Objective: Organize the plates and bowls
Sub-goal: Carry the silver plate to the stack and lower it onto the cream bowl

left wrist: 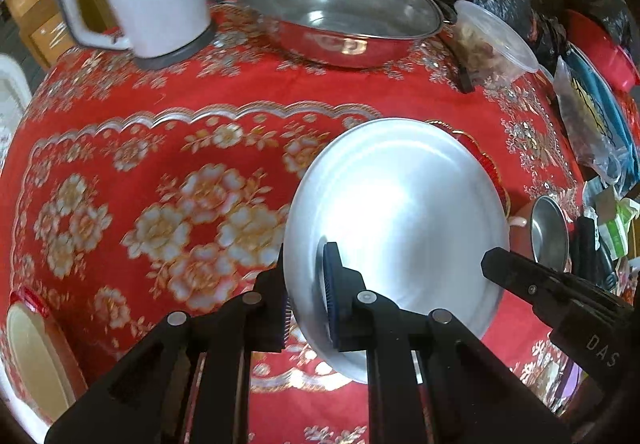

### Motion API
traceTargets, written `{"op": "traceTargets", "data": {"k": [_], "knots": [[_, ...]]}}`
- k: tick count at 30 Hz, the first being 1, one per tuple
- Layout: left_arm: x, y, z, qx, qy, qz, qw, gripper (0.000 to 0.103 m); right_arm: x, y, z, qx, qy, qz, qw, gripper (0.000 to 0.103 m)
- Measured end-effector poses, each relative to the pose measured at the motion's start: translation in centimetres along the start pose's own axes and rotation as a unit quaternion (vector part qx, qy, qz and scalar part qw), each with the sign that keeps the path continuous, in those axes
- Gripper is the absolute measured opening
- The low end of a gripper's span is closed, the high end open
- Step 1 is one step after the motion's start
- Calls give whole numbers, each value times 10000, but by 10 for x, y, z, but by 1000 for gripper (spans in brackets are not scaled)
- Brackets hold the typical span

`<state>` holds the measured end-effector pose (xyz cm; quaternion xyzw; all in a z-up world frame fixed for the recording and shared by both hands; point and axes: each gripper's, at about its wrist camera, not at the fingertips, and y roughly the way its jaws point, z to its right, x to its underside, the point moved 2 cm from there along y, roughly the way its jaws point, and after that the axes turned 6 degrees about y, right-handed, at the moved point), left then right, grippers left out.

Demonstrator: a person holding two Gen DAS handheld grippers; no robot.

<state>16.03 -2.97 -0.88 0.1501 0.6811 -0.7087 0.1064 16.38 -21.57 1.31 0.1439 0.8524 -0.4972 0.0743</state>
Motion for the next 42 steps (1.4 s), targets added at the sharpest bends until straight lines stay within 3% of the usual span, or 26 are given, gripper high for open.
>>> {"op": "traceTargets", "data": {"k": [18, 42], "knots": [[51, -27, -69, -251, -558, 108, 9981, 12, 43, 21, -74, -36, -663, -291, 9974, 11], [68, -51, -100, -287, -716, 282, 9966, 13, 58, 17, -116, -12, -1027, -266, 9944, 11]]}}
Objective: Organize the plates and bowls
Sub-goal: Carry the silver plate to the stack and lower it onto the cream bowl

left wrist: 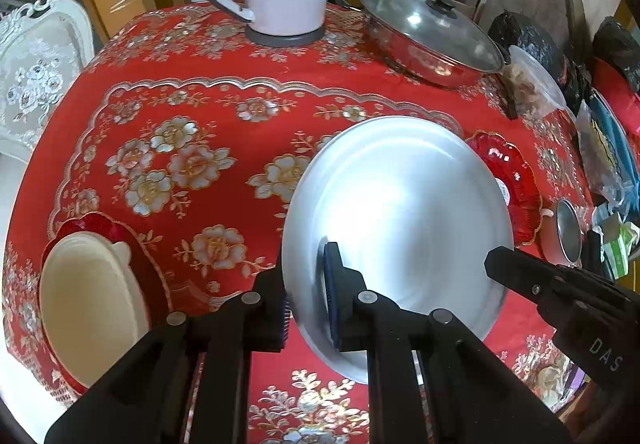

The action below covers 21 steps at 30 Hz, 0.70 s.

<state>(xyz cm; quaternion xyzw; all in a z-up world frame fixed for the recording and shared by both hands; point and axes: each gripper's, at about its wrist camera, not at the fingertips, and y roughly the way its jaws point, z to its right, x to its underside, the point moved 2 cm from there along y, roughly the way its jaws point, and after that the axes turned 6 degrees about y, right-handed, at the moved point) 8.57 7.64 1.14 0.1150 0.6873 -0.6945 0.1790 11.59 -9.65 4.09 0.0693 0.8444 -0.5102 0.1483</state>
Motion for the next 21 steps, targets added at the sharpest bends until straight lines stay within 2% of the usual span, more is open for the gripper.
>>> {"op": "traceTargets", "data": {"k": [6, 12, 21], "knots": [[10, -5, -35, -137, -299, -5, 9995, 13, 3, 16, -33, -149, -264, -146, 9994, 11], [30, -16, -84, -350, -734, 12, 9967, 13, 14, 39, -87, -372, -732, -382, 9959, 11], [77, -28, -169, -803, -1518, -124, 9851, 13, 42, 87, -169, -623, -1406, -868, 9843, 12]]}}
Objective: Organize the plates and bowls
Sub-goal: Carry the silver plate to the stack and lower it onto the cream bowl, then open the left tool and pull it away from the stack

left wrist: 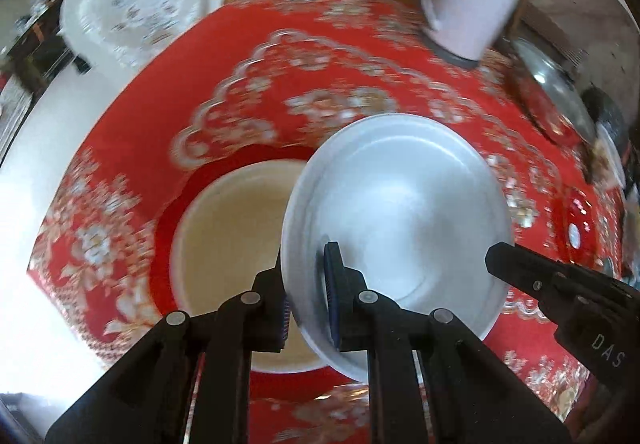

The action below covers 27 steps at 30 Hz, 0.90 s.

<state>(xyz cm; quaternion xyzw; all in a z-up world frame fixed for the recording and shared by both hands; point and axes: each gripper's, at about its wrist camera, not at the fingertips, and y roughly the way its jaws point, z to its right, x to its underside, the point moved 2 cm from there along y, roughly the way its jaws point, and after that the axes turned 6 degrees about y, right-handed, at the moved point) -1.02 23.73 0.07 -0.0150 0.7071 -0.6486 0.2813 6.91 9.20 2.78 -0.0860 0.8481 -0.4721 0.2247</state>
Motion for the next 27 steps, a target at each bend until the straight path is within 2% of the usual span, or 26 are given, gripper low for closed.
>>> {"op": "traceTargets", "data": {"k": [9, 19, 21, 23, 26, 27], "knots": [[15, 14, -44, -197, -310, -199, 9991, 13, 8, 39, -37, 77, -317, -304, 9990, 13], [15, 28, -49, -273, -314, -272, 9988, 15, 3, 49, -40, 278, -426, -261, 9984, 16], [15, 27, -52, -245, -357, -280, 9987, 15, 3, 47, -37, 263, -377, -260, 9986, 22], [14, 24, -53, -310, -356, -228, 9986, 15, 4, 44, -35, 253, -345, -238, 9988, 22], [12, 16, -54, -392, -348, -106, 9986, 25, 4, 36, -32, 195, -309, -206, 9991, 22], [11, 12, -54, -377, -352, -48, 9987, 32, 5, 33, -31, 187, -308, -186, 9992, 23]]}}
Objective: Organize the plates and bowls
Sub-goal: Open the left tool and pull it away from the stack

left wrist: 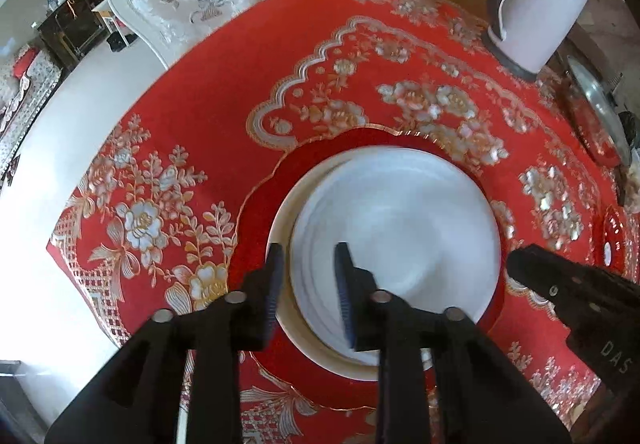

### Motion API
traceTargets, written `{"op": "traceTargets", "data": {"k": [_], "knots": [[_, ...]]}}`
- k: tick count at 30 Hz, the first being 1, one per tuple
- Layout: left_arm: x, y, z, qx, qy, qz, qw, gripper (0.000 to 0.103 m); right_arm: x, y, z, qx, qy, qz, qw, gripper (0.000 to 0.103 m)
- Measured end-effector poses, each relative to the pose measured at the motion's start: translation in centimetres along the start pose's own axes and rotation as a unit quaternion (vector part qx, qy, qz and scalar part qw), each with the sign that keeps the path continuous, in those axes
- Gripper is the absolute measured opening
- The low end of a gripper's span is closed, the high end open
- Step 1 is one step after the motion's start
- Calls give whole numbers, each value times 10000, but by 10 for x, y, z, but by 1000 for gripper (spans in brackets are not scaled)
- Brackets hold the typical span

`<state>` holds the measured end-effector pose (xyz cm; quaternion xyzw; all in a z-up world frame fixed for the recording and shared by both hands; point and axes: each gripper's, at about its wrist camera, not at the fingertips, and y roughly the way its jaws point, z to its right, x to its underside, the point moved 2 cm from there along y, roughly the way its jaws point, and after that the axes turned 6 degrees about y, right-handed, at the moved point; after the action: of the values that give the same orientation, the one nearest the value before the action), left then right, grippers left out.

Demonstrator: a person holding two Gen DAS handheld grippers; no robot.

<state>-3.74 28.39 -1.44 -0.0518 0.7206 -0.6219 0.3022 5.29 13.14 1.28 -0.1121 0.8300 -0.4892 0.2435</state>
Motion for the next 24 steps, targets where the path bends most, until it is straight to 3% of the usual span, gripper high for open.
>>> {"op": "traceTargets", "data": {"k": [2, 11, 14, 17, 19, 24], "knots": [[-3, -8, 3, -2, 10, 130, 9999, 41, 1, -5, 2, -22, 18, 25, 10000, 23], [-13, -29, 58, 235, 541, 403, 9974, 42, 12, -35, 41, 98, 331, 225, 9992, 24], [-14, -28, 87, 373, 789, 373, 9955, 42, 17, -48, 65, 241, 549, 342, 9976, 30], [-14, -27, 115, 488, 978, 356, 9934, 43, 22, -63, 93, 402, 812, 451, 9949, 30], [-14, -26, 137, 554, 1154, 331, 9912, 51, 26, -73, 114, 525, 978, 526, 9924, 30], [-13, -31, 196, 741, 1659, 360, 9827, 52, 42, -97, 166, 679, 1495, 658, 9842, 31]]}}
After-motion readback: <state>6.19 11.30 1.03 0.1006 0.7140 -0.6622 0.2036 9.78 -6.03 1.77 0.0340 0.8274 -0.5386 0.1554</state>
